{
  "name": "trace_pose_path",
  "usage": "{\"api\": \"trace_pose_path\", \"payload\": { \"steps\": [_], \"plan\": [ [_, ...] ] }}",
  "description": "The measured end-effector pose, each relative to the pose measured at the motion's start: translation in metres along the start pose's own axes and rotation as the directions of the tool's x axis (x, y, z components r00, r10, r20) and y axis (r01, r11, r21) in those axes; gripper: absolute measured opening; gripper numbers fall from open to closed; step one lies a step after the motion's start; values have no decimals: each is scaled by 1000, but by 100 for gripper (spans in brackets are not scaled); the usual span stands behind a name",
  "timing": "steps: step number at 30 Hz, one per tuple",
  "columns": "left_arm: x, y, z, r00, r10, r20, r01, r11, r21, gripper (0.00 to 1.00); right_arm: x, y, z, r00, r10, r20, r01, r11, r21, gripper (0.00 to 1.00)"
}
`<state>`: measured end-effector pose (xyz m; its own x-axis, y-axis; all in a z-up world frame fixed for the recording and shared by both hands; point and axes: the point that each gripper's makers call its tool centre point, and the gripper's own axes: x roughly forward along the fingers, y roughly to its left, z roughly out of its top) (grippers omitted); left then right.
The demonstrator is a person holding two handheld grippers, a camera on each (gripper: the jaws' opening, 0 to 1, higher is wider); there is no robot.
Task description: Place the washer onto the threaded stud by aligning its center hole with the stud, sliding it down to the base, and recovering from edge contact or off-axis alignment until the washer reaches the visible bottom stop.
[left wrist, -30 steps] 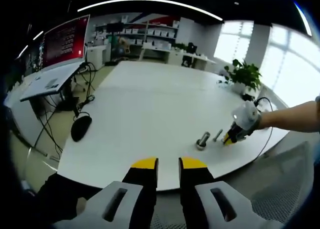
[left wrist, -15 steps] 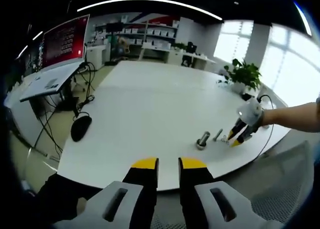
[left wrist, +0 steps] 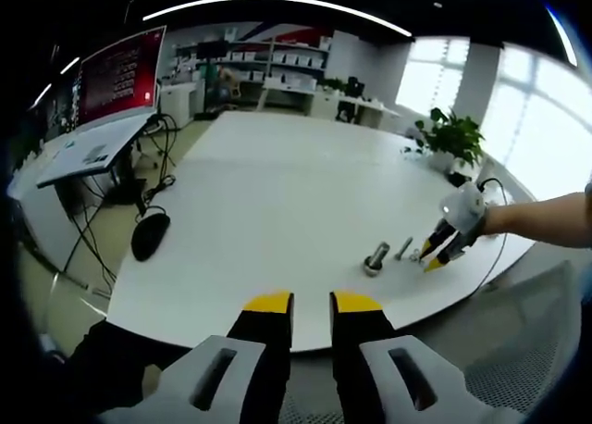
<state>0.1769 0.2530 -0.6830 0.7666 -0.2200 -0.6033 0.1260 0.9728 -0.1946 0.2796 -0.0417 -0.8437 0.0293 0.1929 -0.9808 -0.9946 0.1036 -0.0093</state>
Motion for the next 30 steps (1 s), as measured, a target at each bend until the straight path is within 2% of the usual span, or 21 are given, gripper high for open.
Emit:
{"api": "trace_pose_path", "payload": {
  "steps": [3, 5, 9, 10, 12, 17, 19, 21, 30],
  "plan": [
    [0, 0, 1, 1000, 1, 5, -1, 1000, -1, 13, 0, -2, -2, 1000, -3, 0, 3, 1000, -20, 17],
    [0, 0, 1, 1000, 0, 5, 0, 1000, -2, 13, 0, -3, -2, 1000, 0, 11, -1, 1000, 16, 17],
    [0, -1, 1, 1000, -2, 7, 2, 1000, -1, 13, 0, -3, -2, 999, 1, 35, 0, 1000, -7, 17],
    [0, -1, 1, 1000, -2, 8, 2, 1000, 0, 13, 0, -4, -2, 999, -7, 37, 7, 1000, 4, 14],
    [0, -1, 1, 1000, -1, 8, 1, 1000, 0, 13, 0, -6, -2, 999, -9, 34, 7, 999, 45, 14],
    [0, -1, 1, 1000, -1, 6, 1, 1000, 0, 13, -3, -7, -4, 1000, -27, 8, 27, 999, 47, 13],
    [0, -1, 1, 1000, -1, 4, 1, 1000, 0, 13, -8, -8, 2, 998, -38, 41, 36, 998, 44, 13],
    [1, 0, 0, 1000, 0, 2, 0, 1000, 0, 13, -12, -6, 4, 999, -23, 48, 21, 998, 58, 13],
    [1, 0, -2, 1000, 1, -12, -1, 1000, 2, 12, -34, -8, 22, 998, -27, 64, 25, 999, 25, 13]
  ]
}}
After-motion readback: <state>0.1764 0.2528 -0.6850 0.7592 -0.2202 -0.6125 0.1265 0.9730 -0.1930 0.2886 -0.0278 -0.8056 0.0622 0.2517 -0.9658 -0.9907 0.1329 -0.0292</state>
